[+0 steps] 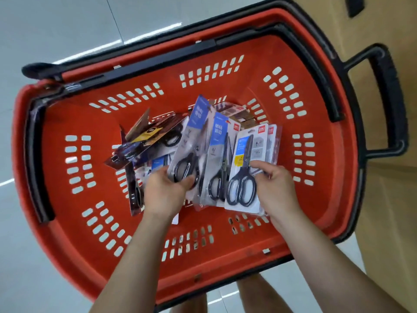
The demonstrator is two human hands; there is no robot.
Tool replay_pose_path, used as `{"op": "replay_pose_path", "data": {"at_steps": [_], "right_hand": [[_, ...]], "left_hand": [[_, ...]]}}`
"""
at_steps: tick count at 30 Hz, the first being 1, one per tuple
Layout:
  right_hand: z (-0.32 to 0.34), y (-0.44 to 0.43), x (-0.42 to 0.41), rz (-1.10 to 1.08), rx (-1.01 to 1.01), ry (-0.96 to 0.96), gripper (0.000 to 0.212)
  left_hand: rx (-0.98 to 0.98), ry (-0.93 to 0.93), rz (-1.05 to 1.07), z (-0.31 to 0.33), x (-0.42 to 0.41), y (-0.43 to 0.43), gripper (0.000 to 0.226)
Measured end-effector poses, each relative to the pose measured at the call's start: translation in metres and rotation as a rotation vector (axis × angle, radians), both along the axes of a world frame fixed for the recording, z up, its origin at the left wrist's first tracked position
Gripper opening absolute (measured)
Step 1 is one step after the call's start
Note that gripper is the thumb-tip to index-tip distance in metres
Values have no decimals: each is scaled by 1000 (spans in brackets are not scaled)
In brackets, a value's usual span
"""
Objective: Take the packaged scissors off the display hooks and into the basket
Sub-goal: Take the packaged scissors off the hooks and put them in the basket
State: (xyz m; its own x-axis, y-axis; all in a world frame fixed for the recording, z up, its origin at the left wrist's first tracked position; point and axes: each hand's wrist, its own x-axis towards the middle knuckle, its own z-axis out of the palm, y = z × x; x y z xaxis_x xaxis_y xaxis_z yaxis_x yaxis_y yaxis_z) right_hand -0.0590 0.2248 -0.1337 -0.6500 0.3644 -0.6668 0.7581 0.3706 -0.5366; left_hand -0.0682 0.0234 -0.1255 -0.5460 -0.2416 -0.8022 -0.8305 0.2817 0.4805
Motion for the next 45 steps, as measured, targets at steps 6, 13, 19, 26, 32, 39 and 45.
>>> {"op": "replay_pose_path", "data": {"at_steps": [6,13,19,26,32,39,45], "right_hand": [[21,0,-7,-99,-31,110,41],[29,-4,-3,264,251,-18,41],[25,-9,-17,347,320,-81,51],[16,6,-20,320,266,-83,53],[16,15,-20,259,229,-47,48],[38,9,-16,31,67,50,39],[86,-32,-18,-161,-315,76,40]], "left_hand": [[295,180,203,30,6,23,37],[-216,60,-757,-1,13,50,31],[-216,-66,-861,-23,-17,77,61],[-33,-220,-535,-29,-42,83,63],[159,-263,-430,-39,-46,74,60],[326,-65,-47,28,-16,-10,54],[622,-11,134,80,4,-25,82]]}}
